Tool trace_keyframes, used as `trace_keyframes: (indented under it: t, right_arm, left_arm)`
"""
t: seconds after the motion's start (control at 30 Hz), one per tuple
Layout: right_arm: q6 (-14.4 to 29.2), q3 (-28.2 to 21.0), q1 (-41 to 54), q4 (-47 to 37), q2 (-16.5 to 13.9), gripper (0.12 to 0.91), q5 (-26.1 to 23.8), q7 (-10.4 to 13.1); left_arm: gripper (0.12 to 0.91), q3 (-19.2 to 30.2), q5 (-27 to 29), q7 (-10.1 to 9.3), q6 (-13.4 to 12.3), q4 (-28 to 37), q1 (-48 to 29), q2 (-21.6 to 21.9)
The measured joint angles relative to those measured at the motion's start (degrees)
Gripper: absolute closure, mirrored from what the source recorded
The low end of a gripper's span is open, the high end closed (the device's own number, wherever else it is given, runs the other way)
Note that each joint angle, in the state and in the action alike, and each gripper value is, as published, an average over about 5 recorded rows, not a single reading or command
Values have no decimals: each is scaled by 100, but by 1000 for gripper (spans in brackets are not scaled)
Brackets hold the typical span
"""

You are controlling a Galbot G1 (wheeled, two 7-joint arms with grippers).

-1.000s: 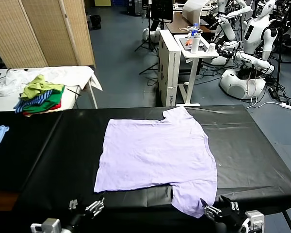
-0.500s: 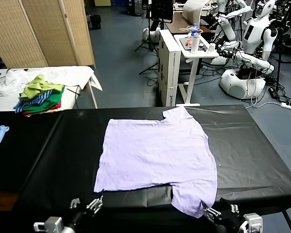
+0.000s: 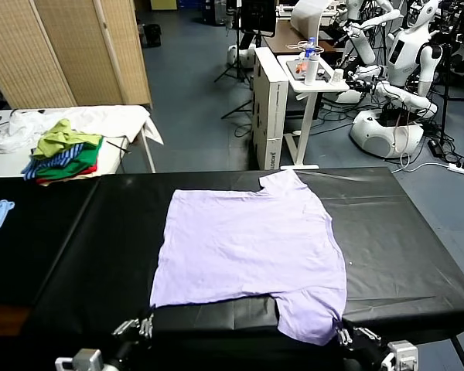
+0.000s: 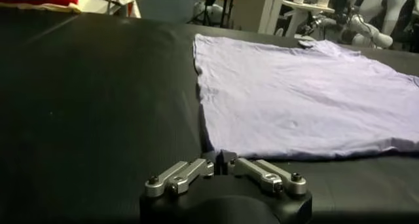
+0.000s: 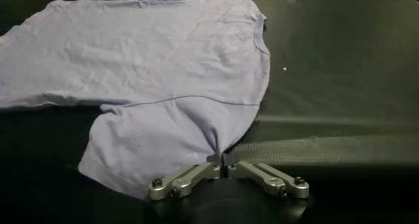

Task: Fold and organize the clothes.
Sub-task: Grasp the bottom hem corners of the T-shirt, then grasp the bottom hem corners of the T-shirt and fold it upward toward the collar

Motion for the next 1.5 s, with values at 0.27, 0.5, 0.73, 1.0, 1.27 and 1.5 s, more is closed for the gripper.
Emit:
trace_keyframes:
  t: [0.27,0.5,0.73,1.0,1.27,1.5]
  right_arm:
    - [80,76,-30,110,-34,885,55,-13]
    - [460,207,300,33,-174,885,431,-83]
    - [611,42,1131,-393,-390,885,741,-73]
    - [655,-275,2249,-1207,-665,885,829,-21]
    - [551,-687,3157,-1818,-805,885,885,162]
    - [521,-1064,3735,-2155,-858,885,871,185]
  left_arm:
    - [884,-169,28,-86,-58,-385,430,28]
    - [884,-367,15,-99,-169,-643,595,88]
    - [884,-349,-172,-118,-482,-575,381,-39]
    - [884,-229,-241,-196,-496,-248,-271,-124]
    - [884,-180,-265,-236,-495,139,-969,77]
    - [884,-13,-296,-242,-466,447,-1455,374]
